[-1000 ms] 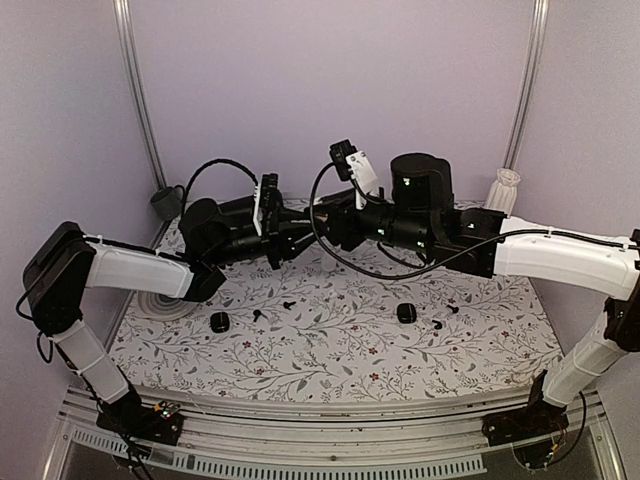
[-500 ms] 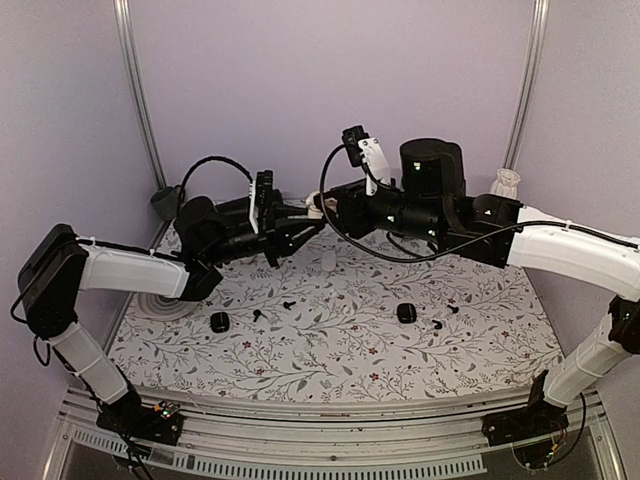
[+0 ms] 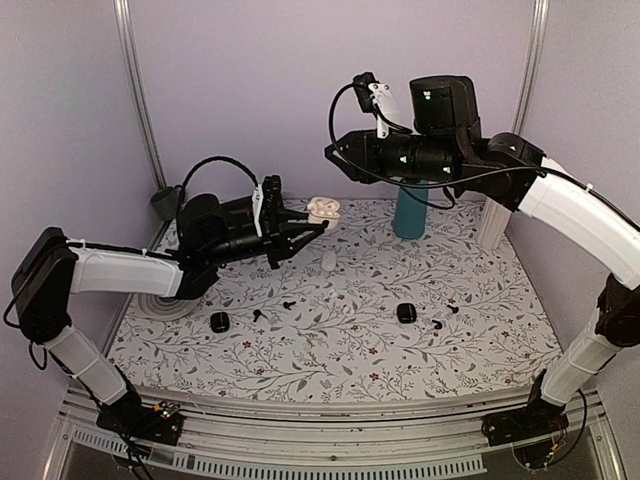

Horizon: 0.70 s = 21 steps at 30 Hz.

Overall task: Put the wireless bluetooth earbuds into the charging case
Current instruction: Adjust the left earbud in the left side groove of the charging case.

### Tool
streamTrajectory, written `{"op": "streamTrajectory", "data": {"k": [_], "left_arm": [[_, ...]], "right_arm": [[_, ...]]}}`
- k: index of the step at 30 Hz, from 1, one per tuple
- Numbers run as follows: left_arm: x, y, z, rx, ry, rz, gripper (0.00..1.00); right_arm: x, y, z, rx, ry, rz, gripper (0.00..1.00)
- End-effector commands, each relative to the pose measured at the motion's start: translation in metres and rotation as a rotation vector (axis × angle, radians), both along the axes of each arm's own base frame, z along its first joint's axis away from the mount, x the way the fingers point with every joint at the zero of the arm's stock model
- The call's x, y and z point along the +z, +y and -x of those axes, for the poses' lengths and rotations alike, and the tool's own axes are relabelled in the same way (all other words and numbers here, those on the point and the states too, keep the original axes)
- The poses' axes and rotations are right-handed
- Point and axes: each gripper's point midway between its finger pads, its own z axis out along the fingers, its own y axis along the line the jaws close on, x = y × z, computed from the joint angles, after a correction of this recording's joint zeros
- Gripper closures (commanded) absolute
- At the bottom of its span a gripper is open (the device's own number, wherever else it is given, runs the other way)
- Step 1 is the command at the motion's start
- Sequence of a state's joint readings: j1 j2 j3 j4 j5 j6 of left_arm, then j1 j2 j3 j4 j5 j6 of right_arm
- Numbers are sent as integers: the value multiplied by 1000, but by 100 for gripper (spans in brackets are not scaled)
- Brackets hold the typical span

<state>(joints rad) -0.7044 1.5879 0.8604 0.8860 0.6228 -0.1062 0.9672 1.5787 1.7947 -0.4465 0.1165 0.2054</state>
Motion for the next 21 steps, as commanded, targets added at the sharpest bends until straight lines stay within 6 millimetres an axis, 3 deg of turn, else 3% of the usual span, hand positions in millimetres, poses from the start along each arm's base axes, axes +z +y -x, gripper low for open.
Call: {"op": "streamTrajectory", "data": {"k": [1, 8, 13, 16, 21], "left_arm": [[6, 12, -24, 192, -29, -19, 100], [5, 16, -36, 278, -55, -24, 100], [1, 13, -38, 298, -68, -35, 100], [-3, 12, -40, 327, -73, -51, 100], [-10, 14, -46, 384, -64, -74, 100]], "right_arm": [[-49, 7, -1, -1, 170, 128, 60], [-79, 20, -10, -50, 297, 124, 45], [-85, 26, -21, -100, 317, 90, 36], [-87, 26, -28, -130, 317, 74, 37], [-83, 28, -32, -151, 317, 42, 48]]}}
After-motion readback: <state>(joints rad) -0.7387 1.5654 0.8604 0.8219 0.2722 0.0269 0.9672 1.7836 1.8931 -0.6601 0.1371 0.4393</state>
